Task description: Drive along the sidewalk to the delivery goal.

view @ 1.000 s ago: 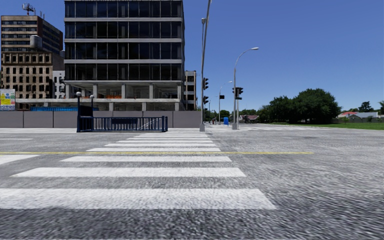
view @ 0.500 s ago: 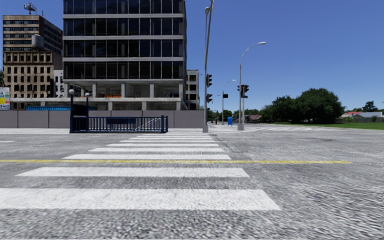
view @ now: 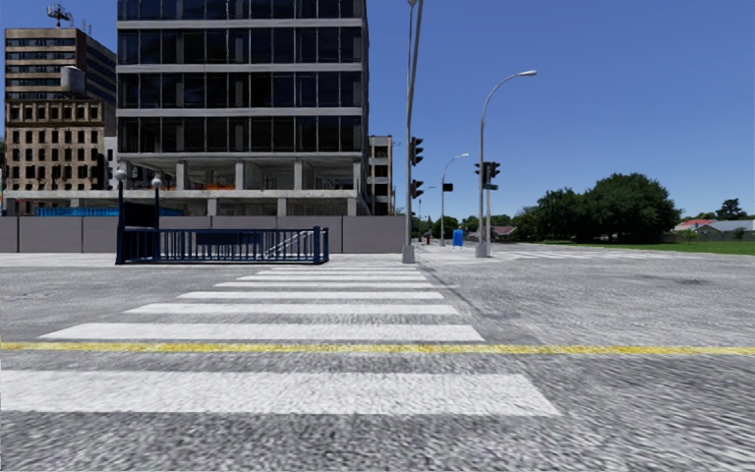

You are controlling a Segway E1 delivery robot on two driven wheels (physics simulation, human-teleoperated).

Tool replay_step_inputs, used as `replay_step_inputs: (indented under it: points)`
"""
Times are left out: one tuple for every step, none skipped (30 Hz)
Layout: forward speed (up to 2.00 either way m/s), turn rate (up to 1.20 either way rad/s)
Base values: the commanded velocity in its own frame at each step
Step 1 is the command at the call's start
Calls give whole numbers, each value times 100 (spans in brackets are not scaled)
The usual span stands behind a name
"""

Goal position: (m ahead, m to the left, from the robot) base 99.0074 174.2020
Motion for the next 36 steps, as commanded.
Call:
replay_step_inputs:
  points:
    - [200,0]
    - [200,0]
    - [200,0]
    - [200,0]
    - [200,0]
    - [200,0]
    - [200,0]
    - [200,0]
    - [200,0]
    - [200,0]
    - [200,0]
    - [200,0]
    - [200,0]
    - [200,0]
    - [200,0]
    - [200,0]
    - [200,0]
    - [200,0]
    - [200,0]
    - [200,0]
    - [200,0]
    - [200,0]
    - [200,0]
    - [200,0]
    - [200,0]
    - [200,0]
    - [200,0]
    - [200,0]
    - [200,0]
    - [200,0]
    - [200,0]
    - [200,0]
    - [200,0]
    - [200,0]
    - [200,0]
    - [200,0]
